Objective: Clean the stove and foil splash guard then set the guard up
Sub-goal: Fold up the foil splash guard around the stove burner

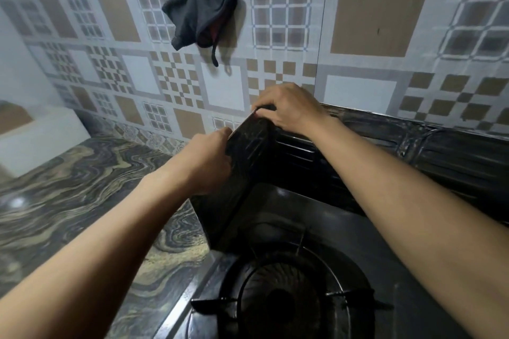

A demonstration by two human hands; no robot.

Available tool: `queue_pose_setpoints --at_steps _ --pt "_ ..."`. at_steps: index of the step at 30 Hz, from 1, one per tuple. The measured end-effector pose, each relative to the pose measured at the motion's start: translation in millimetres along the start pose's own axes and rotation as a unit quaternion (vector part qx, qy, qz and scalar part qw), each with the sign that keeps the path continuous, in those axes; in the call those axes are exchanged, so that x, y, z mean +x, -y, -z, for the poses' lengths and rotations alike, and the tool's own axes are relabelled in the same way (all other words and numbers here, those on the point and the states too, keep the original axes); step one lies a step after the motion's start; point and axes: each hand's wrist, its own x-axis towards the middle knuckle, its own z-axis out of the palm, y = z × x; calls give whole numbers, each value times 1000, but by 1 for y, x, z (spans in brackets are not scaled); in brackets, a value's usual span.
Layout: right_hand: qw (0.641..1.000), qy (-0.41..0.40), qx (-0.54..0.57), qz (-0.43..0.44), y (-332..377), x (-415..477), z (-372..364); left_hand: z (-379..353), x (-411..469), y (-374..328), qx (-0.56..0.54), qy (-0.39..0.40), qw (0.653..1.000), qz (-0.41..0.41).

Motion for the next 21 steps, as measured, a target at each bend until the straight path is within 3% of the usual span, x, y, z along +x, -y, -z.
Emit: queue_pose_setpoints --at_steps 4,17,21 --pt "999 19 38 3 -4 -4 5 0 -1 3 -4 12 1000 11" --pt "998 -13 19 -62 5 -3 4 3 -1 2 -10 19 1000 5" --pt "999 -12 -19 -33 8 -10 5 4 1 2 -23 29 999 18"
